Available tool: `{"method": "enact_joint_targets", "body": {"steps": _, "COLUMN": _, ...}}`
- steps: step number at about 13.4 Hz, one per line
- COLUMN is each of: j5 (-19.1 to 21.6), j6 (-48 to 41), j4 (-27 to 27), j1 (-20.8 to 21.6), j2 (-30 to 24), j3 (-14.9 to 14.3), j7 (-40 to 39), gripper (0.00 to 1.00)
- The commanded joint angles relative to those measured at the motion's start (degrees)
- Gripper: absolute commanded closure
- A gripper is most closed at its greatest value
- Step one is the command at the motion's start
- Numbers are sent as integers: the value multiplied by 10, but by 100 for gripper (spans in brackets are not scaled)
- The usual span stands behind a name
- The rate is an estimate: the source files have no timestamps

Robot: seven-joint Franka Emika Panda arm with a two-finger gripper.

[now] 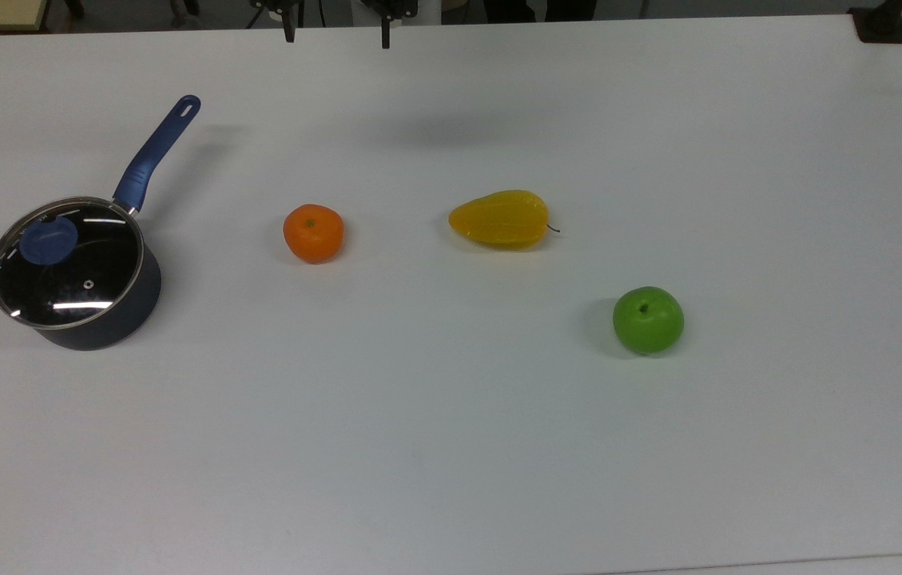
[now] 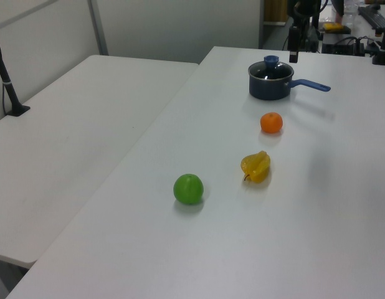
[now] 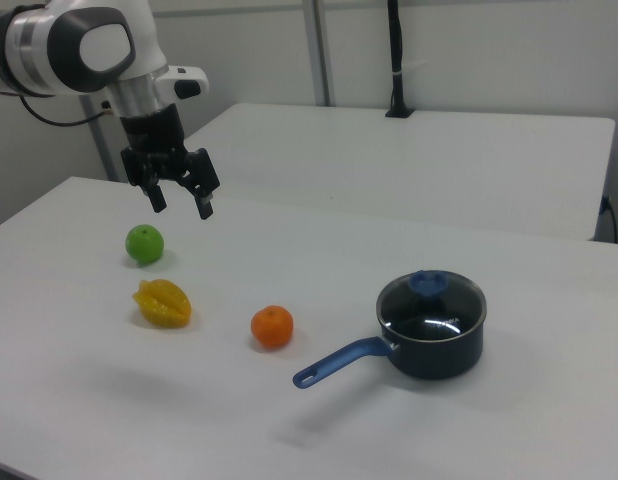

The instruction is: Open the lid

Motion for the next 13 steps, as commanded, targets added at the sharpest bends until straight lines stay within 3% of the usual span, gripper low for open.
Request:
{"method": "enact_joint_targets", "body": {"steps": 1, "j5": -7, "j6": -10, "j4": -11, "j1": 4, "j2": -14, "j3": -6, "j7": 6, "gripper": 0}}
{"method": "enact_joint_targets", "body": {"steps": 9, "j5": -7, "j6": -5, "j4": -11, "j1": -8, "j2": -14, "j3": -7, "j7": 5, "gripper": 0}}
{"method": "enact_joint_targets", "body": {"steps": 13, "j5": -1, "j6": 36, "j4": -3, "j1": -61, "j2": -12, "j3": -12, "j7": -3, "gripper": 0}}
